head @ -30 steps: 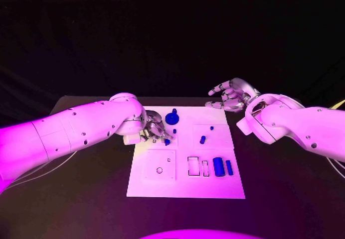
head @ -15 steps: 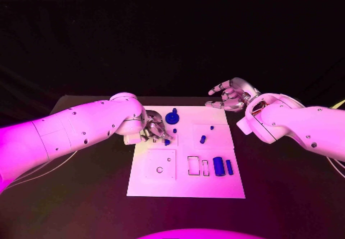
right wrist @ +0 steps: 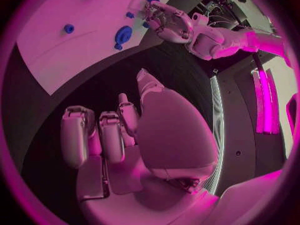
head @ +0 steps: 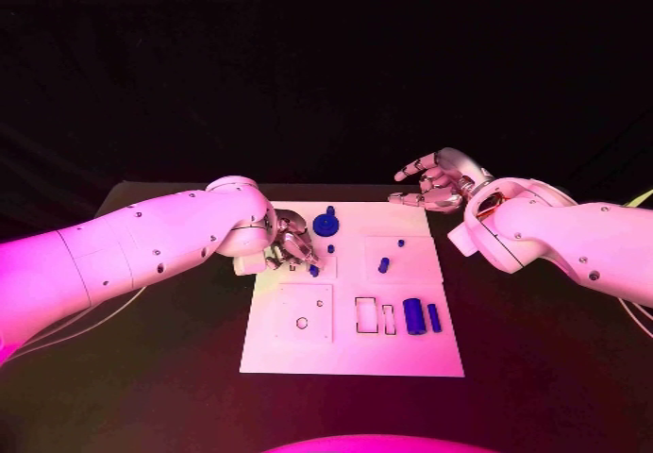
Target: Assemble the parts on the task board
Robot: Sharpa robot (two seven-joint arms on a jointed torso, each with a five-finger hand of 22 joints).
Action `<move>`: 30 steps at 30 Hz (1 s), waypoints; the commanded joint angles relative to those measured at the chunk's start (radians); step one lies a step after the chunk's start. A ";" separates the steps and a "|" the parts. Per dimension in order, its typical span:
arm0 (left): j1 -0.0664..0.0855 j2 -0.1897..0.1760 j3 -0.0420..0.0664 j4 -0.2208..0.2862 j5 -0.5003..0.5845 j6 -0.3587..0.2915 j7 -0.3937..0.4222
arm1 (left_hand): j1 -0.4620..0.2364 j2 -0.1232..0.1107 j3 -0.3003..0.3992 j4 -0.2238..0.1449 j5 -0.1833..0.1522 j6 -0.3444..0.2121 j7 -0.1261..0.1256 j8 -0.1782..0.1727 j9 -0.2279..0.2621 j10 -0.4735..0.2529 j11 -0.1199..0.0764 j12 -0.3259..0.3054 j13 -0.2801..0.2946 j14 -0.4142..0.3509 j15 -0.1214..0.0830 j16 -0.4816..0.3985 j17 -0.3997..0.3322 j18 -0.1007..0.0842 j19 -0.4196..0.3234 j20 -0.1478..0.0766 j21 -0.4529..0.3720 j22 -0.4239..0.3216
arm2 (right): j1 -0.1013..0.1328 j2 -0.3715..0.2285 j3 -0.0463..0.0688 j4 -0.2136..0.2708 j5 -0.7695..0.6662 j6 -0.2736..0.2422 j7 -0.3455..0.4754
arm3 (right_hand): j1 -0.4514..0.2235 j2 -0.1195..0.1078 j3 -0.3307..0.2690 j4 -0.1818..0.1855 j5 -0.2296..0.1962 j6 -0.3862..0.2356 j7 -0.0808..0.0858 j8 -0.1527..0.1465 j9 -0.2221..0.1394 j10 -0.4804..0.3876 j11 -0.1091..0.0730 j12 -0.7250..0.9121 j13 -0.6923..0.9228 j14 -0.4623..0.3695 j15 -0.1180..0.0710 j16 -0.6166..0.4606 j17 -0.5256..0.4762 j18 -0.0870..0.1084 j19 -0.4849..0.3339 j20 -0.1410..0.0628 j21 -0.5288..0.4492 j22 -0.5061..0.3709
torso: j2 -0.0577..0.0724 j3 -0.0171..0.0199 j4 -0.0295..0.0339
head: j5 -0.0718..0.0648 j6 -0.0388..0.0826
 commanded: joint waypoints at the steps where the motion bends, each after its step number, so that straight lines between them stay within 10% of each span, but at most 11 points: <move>1: -0.002 -0.004 -0.001 0.005 0.001 0.002 0.000 | -0.005 0.013 0.220 -0.086 0.044 0.007 -0.011 0.052 0.097 0.000 -0.007 -0.009 -0.013 0.061 -0.005 0.024 0.162 -0.004 0.016 0.006 0.022 0.020 | 0.000 0.000 0.000 0.000 -0.002 0.002 0.001 | -0.016 0.022 -0.006 -0.002 0.004 0.009 0.004 0.021 -0.006 -0.015 0.002 -0.003 0.027 0.104 -0.008 -0.002 0.239 0.000 0.041 0.006 -0.009 0.181 | 0.001 -0.0003 0.0001 | -0.001 -0.001; 14: -0.003 -0.020 0.003 0.020 0.022 -0.019 0.000 | -0.045 0.005 0.278 -0.137 0.070 0.019 -0.011 0.056 0.117 0.009 -0.008 -0.005 -0.006 0.064 -0.006 0.026 0.167 -0.004 0.018 0.005 0.026 0.026 | 0.000 -0.002 0.000 -0.001 -0.002 0.004 0.001 | -0.018 0.022 -0.006 -0.002 0.004 0.010 0.004 0.022 -0.006 -0.014 0.001 -0.003 0.027 0.103 -0.008 -0.003 0.239 0.000 0.040 0.006 -0.010 0.180 | 0.000 0.0000 0.0001 | -0.002 -0.002; 30: -0.001 -0.045 0.010 0.041 0.010 -0.096 -0.001 | -0.131 -0.011 0.309 -0.185 0.222 0.062 -0.034 0.077 0.159 0.094 -0.030 0.046 0.067 0.088 -0.026 0.049 0.215 -0.015 0.062 -0.012 0.053 0.081 | -0.001 -0.001 0.000 -0.006 0.001 0.008 0.003 | -0.020 0.022 -0.006 -0.002 0.004 0.011 0.003 0.023 -0.006 -0.013 0.001 -0.002 0.027 0.103 -0.009 -0.002 0.239 0.000 0.040 0.005 -0.010 0.180 | 0.000 0.0021 0.0006 | 0.002 -0.001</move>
